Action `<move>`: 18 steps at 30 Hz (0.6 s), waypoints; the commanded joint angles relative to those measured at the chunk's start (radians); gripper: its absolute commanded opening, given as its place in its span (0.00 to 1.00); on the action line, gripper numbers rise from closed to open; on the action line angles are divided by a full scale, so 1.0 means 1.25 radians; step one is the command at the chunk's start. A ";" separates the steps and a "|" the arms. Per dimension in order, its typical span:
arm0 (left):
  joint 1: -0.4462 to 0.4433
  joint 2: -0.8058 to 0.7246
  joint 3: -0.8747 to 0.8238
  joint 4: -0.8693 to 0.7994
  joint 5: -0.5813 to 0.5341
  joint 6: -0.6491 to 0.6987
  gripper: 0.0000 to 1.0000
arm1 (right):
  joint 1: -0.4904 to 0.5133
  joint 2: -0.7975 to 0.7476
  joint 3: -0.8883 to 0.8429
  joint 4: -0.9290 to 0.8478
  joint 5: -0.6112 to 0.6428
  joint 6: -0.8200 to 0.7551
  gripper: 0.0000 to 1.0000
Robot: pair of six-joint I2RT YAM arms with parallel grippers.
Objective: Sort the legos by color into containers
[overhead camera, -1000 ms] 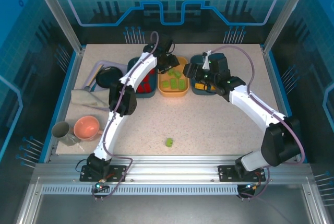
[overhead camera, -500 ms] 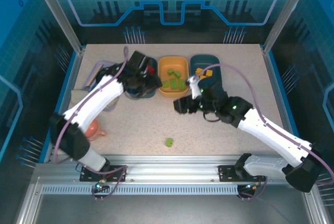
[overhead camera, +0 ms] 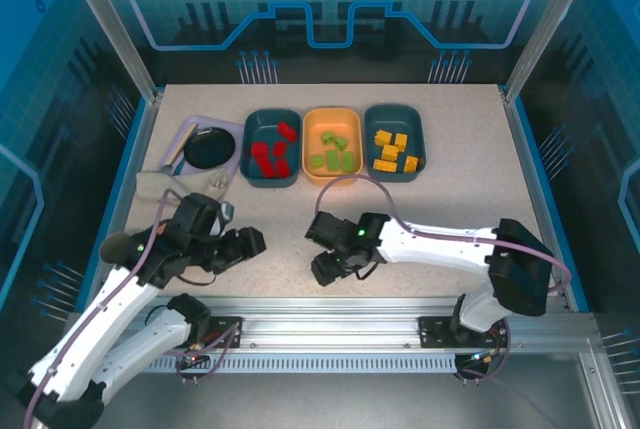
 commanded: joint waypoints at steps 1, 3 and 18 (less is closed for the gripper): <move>-0.005 -0.052 -0.014 -0.048 0.083 0.007 0.70 | 0.016 0.046 0.071 -0.072 0.016 0.208 0.61; -0.005 -0.085 -0.014 -0.065 0.107 0.022 0.71 | 0.026 0.066 0.079 -0.062 0.026 0.279 0.61; -0.005 -0.248 0.005 -0.161 0.136 0.041 0.77 | 0.051 0.195 0.052 0.050 0.075 0.563 0.60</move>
